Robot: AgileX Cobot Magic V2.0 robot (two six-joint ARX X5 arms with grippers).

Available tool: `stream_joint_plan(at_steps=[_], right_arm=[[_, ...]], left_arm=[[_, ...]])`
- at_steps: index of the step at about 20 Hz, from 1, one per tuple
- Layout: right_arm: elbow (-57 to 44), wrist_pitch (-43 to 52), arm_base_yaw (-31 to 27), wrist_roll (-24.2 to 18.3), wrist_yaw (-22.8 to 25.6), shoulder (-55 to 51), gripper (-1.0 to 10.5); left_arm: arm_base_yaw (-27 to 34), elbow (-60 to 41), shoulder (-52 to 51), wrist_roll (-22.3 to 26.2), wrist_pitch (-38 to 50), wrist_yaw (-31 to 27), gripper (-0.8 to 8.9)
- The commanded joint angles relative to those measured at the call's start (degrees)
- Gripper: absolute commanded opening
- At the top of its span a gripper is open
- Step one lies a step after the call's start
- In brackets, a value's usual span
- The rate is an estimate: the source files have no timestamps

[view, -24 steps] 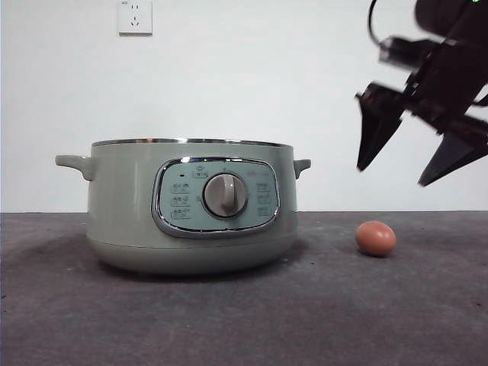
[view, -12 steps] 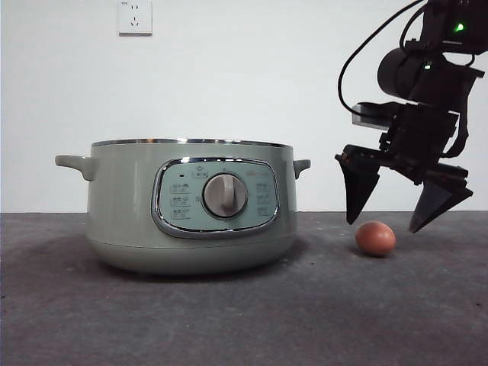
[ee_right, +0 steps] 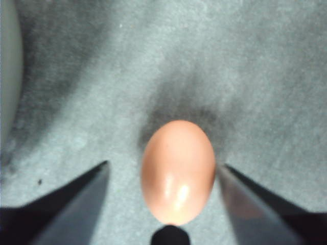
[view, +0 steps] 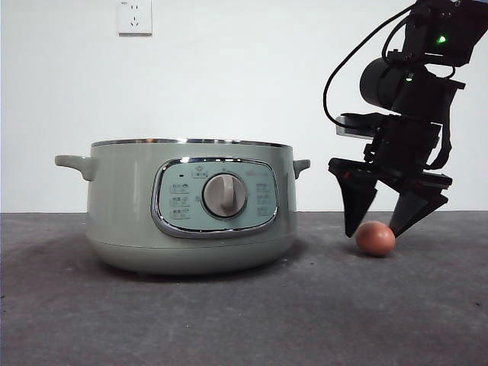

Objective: Pick up the egg,open the lid,put the egg in the pot,close the lid

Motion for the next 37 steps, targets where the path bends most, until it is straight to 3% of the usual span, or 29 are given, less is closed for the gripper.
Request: stream_joint_plan(at_steps=[1, 2, 5, 6, 11, 16, 21, 29, 37], right_arm=[[0.02, -0.04, 0.04, 0.46, 0.28, 1.20, 2.1], [0.02, -0.07, 0.04, 0.48, 0.31, 1.20, 2.1], [0.04, 0.00, 0.02, 1.22, 0.31, 1.20, 0.0], [0.04, 0.00, 0.02, 1.22, 0.33, 1.20, -0.2], [0.83, -2.29, 0.02, 1.20, 0.26, -0.96, -0.2], [5.86, -4.94, 0.11, 1.25, 0.22, -10.75, -0.2], [17.14, -7.45, 5.33, 1.05, -2.89, -13.31, -0.2], [26.05, -2.73, 20.28, 0.33, -2.64, -3.43, -0.2], [34.99, -7.54, 24.06, -1.79, -0.85, 12.72, -0.2]], left_arm=[[0.09, 0.48, -0.81, -0.37, 0.98, 0.35, -0.08], [0.09, 0.48, -0.81, -0.37, 0.98, 0.35, -0.08], [0.09, 0.46, -0.81, -0.37, 0.98, 0.35, -0.08], [0.09, 0.48, -0.87, -0.37, 0.98, 0.35, -0.08], [0.09, 0.48, -0.87, -0.35, 0.98, 0.35, -0.08], [0.09, 0.48, -0.87, -0.20, 0.98, 0.35, -0.08], [0.09, 0.48, -0.87, -0.13, 0.98, 0.37, -0.08], [0.09, 0.48, -0.85, -0.15, 0.98, 0.76, -0.08], [0.09, 0.46, -0.85, -0.17, 0.96, 0.76, -0.08]])
